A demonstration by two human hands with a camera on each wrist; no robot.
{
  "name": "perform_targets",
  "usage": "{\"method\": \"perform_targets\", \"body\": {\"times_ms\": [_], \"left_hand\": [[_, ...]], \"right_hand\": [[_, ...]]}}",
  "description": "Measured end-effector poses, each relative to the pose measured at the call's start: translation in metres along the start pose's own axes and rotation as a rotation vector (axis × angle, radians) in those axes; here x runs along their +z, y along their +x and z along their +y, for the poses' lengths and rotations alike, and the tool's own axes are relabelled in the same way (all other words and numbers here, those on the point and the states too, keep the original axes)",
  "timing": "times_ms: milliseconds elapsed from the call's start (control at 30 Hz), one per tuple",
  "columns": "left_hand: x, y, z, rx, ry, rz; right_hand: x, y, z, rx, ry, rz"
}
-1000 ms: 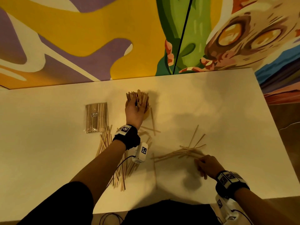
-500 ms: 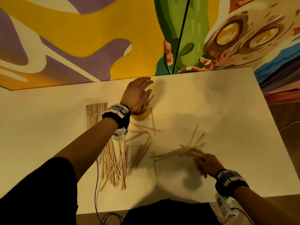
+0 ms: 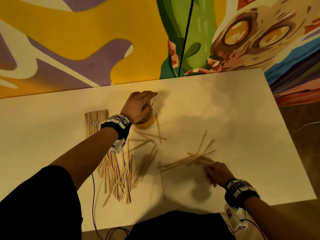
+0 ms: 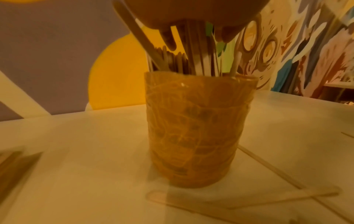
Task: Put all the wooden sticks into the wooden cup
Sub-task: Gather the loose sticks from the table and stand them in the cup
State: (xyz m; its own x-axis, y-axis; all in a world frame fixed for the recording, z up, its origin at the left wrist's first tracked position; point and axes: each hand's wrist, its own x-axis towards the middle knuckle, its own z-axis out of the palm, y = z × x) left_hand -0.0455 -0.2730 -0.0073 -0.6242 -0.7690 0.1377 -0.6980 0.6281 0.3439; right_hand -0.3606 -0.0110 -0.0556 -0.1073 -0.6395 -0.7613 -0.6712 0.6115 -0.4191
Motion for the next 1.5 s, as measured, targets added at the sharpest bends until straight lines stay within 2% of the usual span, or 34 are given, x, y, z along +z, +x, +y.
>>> {"method": "perform_targets", "body": {"times_ms": [133,267,367,500,600,733,933,1000,1067,1133,1200,1267,1400,1500], "left_hand": [[0.004,-0.001,-0.005,0.021,0.078,-0.05],[0.0,0.003,-0.001,0.01,0.039,0.015],[-0.005,0.002,0.002,0.007,0.092,0.032],[-0.017,-0.003,0.005,-0.071,0.082,0.056],[-0.036,-0.023,0.01,-0.169,0.011,0.152],[-0.051,-0.093,0.029,-0.31,-0.212,0.322],[-0.008,-0.261,0.076,-0.816,-0.599,0.095],[0.009,-0.31,0.093,-0.982,-0.611,0.014],[0.021,-0.34,0.101,-1.123,-0.572,0.011],[0.026,-0.353,0.096,-1.212,-0.488,0.062],[0.028,-0.351,0.081,-1.238,-0.377,0.119],[0.026,-0.337,0.06,-1.24,-0.275,0.121],[0.035,-0.301,0.015,-1.209,-0.148,-0.1],[0.04,-0.273,0.002,-1.203,-0.136,-0.163]], "right_hand": [[0.001,0.0,0.002,0.01,0.004,0.008],[0.005,-0.004,0.003,0.007,0.017,0.041],[0.011,-0.007,0.005,-0.015,-0.001,0.089],[0.018,-0.008,0.011,-0.018,-0.064,0.141],[0.023,-0.008,0.013,-0.012,-0.08,0.189],[0.028,-0.008,0.013,-0.011,-0.082,0.233],[0.035,-0.015,0.013,-0.046,-0.141,0.253],[0.04,-0.015,0.013,-0.051,-0.16,0.23],[0.045,-0.015,0.012,-0.047,-0.173,0.195],[0.049,-0.013,0.012,-0.059,-0.193,0.176],[0.05,-0.011,0.013,-0.07,-0.213,0.175],[0.051,-0.011,0.014,-0.076,-0.21,0.174],[0.052,-0.01,0.014,-0.092,-0.22,0.189],[0.053,-0.009,0.013,-0.069,-0.221,0.197]]}}
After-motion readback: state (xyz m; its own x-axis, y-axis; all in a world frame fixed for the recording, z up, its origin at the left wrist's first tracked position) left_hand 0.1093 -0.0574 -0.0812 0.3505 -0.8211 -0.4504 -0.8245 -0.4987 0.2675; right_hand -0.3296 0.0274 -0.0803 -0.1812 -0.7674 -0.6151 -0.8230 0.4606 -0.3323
